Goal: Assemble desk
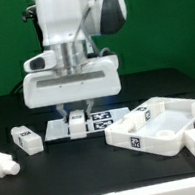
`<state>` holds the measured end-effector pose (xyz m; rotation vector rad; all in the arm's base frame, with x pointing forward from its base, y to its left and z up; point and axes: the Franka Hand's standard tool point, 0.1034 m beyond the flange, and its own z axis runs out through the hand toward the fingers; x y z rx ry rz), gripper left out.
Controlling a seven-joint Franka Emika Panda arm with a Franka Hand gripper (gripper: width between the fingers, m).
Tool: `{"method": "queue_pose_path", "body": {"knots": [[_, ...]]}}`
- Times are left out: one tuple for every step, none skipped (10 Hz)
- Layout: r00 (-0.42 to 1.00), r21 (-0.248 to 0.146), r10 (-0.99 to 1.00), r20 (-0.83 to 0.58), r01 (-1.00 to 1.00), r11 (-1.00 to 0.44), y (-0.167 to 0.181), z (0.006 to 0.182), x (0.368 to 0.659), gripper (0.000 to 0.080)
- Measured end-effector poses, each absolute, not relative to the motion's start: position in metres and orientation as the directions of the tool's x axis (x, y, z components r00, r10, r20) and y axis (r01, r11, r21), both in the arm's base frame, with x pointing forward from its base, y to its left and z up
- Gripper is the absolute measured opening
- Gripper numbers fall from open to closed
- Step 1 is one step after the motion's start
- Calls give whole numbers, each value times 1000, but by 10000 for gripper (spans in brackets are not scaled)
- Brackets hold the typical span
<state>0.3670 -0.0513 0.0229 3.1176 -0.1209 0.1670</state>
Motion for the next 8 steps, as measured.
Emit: {"method": "queue_pose_path", "body": {"knots": [[990, 7, -102, 95, -103, -995, -58, 18, 367, 284], [990, 9, -89, 108, -91, -996, -51, 14, 368, 284], [992, 10, -79, 102, -81, -997, -50, 10, 367, 284], [991, 10, -81, 105, -83, -997, -51, 11, 369, 285], [991, 10, -81, 107, -83, -997, -51, 11, 371, 285], [991, 10, -81, 108, -83, -997, -51, 11, 372, 437], [991, 10, -81, 108, -83, -997, -51, 11, 372, 568], [993, -2, -85, 78, -85, -996, -52, 16, 371, 568]]}}
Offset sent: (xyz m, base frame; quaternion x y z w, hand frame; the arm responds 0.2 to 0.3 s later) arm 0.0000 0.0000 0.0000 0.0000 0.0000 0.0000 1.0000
